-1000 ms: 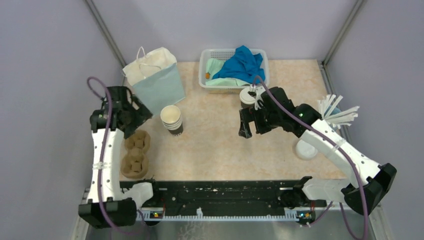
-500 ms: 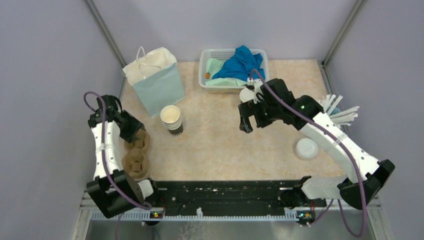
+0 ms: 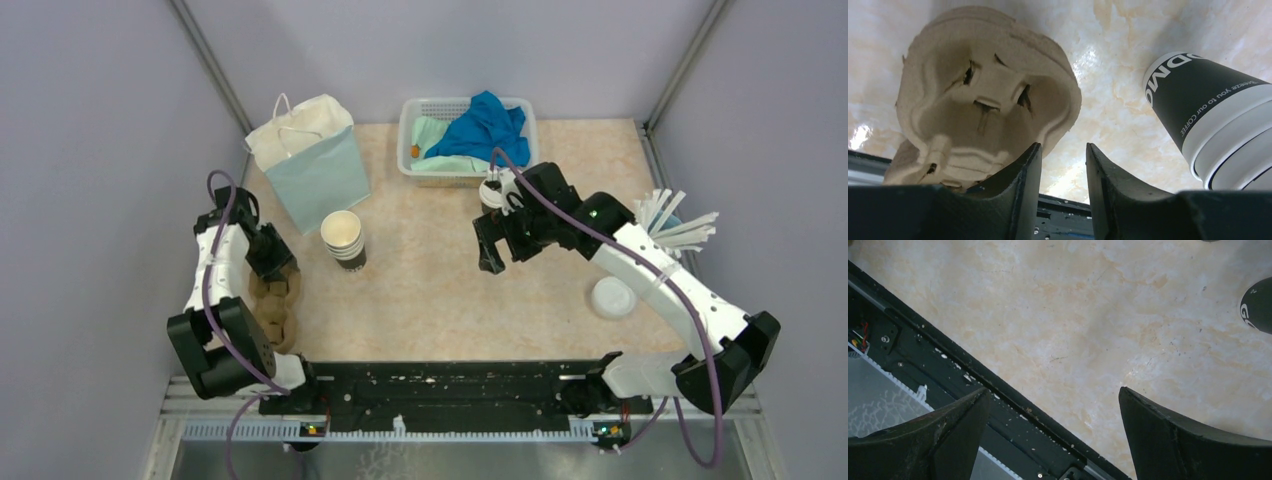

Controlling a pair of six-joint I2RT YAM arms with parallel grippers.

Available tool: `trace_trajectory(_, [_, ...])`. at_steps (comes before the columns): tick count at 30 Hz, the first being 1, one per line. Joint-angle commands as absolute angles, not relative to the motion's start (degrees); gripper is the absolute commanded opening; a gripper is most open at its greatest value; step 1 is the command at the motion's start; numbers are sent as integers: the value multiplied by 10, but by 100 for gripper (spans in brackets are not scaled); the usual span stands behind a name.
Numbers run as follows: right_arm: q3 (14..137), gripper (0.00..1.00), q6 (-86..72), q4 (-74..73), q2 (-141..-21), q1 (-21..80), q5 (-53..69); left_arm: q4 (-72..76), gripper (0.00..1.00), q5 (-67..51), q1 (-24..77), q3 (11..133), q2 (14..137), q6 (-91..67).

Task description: Pack the takeout coffee

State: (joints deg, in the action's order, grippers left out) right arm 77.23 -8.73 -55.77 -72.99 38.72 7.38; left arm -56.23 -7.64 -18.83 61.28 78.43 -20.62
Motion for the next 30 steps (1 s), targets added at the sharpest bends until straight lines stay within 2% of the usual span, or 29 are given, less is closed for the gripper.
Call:
trace_trajectory(1, [768,99,-77,-543,-725,385,83,-513,44,-77,-191,620,795,-166])
trace_trajectory(8, [770,99,-73,-541,-725,385,77,-507,47,-83,-190,609,814,-152])
trace_trajectory(15, [772,99,-73,-536,-731,385,81,-502,36,-76,-191,606,826,-150])
trace_trajectory(22, [770,99,-74,-534,-733,385,86,-497,40,-86,-190,606,836,-145])
trace_trajectory(30, [769,99,-73,-532,-732,385,85,-500,31,-78,-190,606,839,-142])
